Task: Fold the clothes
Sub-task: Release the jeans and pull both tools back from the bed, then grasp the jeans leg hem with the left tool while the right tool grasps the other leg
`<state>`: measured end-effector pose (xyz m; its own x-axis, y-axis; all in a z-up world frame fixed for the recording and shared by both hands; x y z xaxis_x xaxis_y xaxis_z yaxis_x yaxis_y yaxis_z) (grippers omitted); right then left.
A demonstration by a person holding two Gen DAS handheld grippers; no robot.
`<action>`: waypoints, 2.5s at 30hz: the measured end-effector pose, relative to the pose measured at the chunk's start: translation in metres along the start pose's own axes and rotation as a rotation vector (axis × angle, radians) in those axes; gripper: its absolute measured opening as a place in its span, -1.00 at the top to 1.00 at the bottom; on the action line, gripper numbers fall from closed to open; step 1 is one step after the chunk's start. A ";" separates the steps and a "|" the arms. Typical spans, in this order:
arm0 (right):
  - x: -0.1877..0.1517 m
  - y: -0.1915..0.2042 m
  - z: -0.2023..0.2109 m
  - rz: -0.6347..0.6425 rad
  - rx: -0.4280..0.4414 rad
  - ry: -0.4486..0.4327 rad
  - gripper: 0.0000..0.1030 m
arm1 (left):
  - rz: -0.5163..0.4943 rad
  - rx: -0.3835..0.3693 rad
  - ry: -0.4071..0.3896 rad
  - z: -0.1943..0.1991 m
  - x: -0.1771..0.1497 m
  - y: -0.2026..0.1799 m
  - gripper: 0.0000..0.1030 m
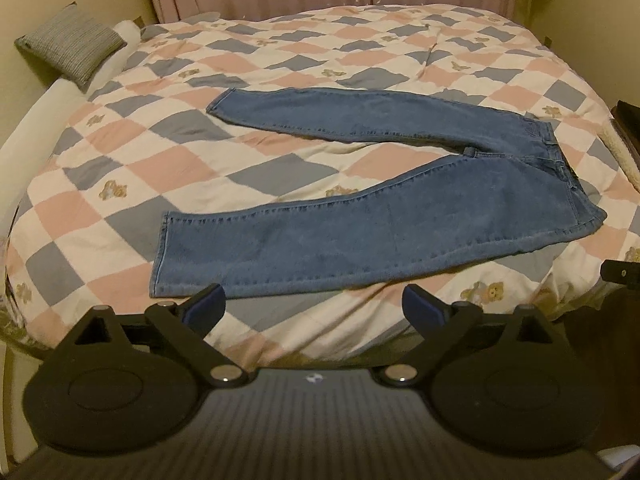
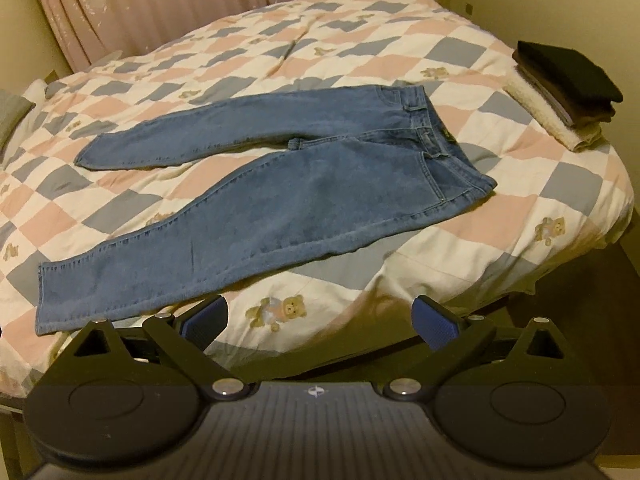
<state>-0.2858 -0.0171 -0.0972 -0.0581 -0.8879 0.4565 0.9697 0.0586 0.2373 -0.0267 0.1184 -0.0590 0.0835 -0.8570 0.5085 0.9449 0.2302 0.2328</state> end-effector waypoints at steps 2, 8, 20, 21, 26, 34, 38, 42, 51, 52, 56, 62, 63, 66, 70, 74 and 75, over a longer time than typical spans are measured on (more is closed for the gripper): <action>-0.004 -0.001 0.002 0.004 0.000 0.000 -0.96 | 0.002 0.000 0.003 0.002 -0.005 0.000 -0.82; -0.010 -0.006 0.010 -0.002 -0.014 -0.008 -0.96 | -0.003 0.000 0.005 0.006 -0.012 -0.001 -0.82; -0.012 -0.017 0.022 -0.031 -0.037 -0.033 -0.96 | -0.023 -0.005 -0.021 0.014 -0.014 -0.007 -0.83; -0.011 -0.016 0.022 -0.032 -0.038 -0.035 -0.96 | -0.021 -0.004 -0.023 0.014 -0.014 -0.005 -0.83; -0.008 -0.004 0.025 -0.017 -0.034 -0.061 -0.96 | -0.003 0.003 -0.024 0.013 -0.018 0.006 -0.84; -0.002 0.019 0.018 0.023 -0.033 -0.078 -0.96 | 0.020 0.011 -0.012 0.001 -0.020 0.026 -0.86; 0.007 0.028 0.004 0.038 -0.035 -0.068 -0.96 | 0.035 0.006 -0.003 -0.011 -0.015 0.034 -0.88; 0.021 0.031 -0.016 0.034 -0.036 -0.036 -0.96 | 0.039 -0.006 0.003 -0.029 -0.003 0.036 -0.92; 0.074 -0.006 -0.103 -0.188 0.095 0.157 -0.96 | -0.014 -0.048 0.042 -0.114 0.044 0.026 -0.93; 0.083 -0.011 -0.114 -0.211 0.118 0.162 -0.96 | -0.011 -0.062 0.063 -0.129 0.052 0.026 -0.93; 0.127 -0.021 -0.162 -0.203 0.140 0.142 -0.96 | 0.000 -0.116 0.128 -0.188 0.090 0.026 -0.93; 0.204 -0.032 -0.244 -0.100 0.142 0.105 -0.96 | -0.037 -0.167 0.149 -0.288 0.165 0.014 -0.92; 0.218 -0.033 -0.259 -0.082 0.145 0.123 -0.96 | -0.059 -0.174 0.140 -0.303 0.178 0.010 -0.92; 0.255 -0.034 -0.302 -0.019 0.165 0.184 -0.91 | -0.149 -0.197 0.093 -0.344 0.210 0.008 -0.88; 0.292 -0.025 -0.347 0.080 0.253 0.247 -0.76 | -0.259 -0.237 0.027 -0.392 0.249 0.012 -0.67; 0.326 0.005 -0.388 0.292 0.364 0.271 -0.59 | -0.400 -0.255 -0.051 -0.444 0.291 0.033 -0.53; 0.334 0.014 -0.399 0.356 0.390 0.275 -0.51 | -0.439 -0.258 -0.064 -0.458 0.301 0.037 -0.43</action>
<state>-0.1966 -0.4949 -0.2830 0.3692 -0.8652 0.3392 0.7563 0.4919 0.4314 0.1786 -0.3420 -0.2765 -0.3506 -0.8157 0.4602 0.9346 -0.2734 0.2275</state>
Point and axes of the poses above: each gripper's, at about its wrist camera, not at the fingertips, and z roughly against the way its jaws point, y to its left, x to its top, the point moved 1 cm from there along -z, roughly the way its jaws point, and after that the axes turned 13 degrees about -z, right-handed, at the moved point
